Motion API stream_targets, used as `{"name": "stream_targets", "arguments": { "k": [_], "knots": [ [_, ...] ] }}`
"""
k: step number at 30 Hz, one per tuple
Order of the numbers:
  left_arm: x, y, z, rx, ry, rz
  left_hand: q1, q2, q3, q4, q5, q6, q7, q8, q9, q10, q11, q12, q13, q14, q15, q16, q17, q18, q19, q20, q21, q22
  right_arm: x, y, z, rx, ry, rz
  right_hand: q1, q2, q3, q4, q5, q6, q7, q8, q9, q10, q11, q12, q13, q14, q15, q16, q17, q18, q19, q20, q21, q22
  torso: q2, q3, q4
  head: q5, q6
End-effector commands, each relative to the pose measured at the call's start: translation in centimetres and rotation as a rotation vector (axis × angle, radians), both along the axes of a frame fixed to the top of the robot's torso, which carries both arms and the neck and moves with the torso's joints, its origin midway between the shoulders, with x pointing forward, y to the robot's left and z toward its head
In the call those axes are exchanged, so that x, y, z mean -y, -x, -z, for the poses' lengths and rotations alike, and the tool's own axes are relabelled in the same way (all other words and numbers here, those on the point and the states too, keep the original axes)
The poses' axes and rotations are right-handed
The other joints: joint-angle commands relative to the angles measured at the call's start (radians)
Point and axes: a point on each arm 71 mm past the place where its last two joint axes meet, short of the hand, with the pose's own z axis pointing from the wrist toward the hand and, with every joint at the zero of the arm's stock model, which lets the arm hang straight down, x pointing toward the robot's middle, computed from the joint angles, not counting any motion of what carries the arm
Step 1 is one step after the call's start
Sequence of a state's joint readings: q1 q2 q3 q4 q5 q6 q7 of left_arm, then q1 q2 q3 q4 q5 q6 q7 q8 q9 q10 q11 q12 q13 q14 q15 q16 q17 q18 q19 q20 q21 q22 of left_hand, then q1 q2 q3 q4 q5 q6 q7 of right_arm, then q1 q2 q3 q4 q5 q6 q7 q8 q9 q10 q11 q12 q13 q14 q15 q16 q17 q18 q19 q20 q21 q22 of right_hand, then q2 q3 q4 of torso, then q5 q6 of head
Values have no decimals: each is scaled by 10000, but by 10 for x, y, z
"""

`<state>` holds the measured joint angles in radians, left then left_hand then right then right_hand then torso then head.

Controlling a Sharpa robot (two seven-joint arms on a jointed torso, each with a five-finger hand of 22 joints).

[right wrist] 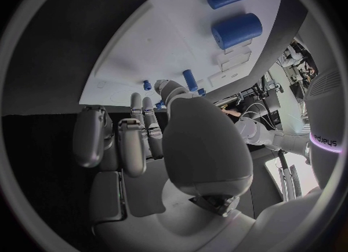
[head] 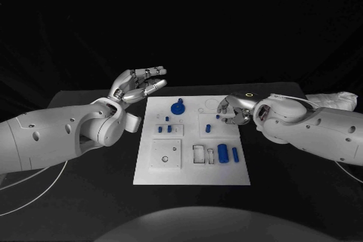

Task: Assemble the parts on the task board

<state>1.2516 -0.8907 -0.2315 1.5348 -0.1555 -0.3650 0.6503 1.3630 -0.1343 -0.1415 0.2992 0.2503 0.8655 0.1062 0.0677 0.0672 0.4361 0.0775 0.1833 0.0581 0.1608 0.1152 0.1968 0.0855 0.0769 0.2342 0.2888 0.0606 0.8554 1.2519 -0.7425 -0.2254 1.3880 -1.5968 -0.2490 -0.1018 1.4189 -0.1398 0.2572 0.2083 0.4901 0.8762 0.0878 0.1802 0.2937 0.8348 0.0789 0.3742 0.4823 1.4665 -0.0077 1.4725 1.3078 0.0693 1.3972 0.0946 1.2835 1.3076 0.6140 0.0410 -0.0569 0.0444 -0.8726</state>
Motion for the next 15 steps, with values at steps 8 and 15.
{"name": "stream_targets", "arguments": {
  "k": [8, 15],
  "knots": [
    [4, 3, 2, -425, 89, 554, 106, 67, 74, 9, 198, -335, -19, -24, 6, -801, -49, 71, -43, -363, 85, -305, -341, -48, -629, 1, -83, -1279, -9, -3, -5, 1101, -931, 50, 49, 77, 191, -21, 52, -153, 154, -156, 1, 176, 33, 20, -20, 326, -23, 6, 1280, -15, 66, 34, 43, 1731, -2, -2, 3, 33, 0],
    [6, 4, 4, -667, -27, 791, 745, 903, 495, -42, 1178, -463, 80, -13, 12, -896, 62, 463, -22, 212, 687, 248, -367, 8, -27, 40, 82, -722, -12, -6, 1, 627, -389, 0, 116, 126, 383, -169, 124, 106, -5, -82, 84, 294, -10, 54, -44, 305, -38, -16, 1230, -5, 52, 38, 16, 1726, 0, -5, -3, 72, 0]
  ]
}}
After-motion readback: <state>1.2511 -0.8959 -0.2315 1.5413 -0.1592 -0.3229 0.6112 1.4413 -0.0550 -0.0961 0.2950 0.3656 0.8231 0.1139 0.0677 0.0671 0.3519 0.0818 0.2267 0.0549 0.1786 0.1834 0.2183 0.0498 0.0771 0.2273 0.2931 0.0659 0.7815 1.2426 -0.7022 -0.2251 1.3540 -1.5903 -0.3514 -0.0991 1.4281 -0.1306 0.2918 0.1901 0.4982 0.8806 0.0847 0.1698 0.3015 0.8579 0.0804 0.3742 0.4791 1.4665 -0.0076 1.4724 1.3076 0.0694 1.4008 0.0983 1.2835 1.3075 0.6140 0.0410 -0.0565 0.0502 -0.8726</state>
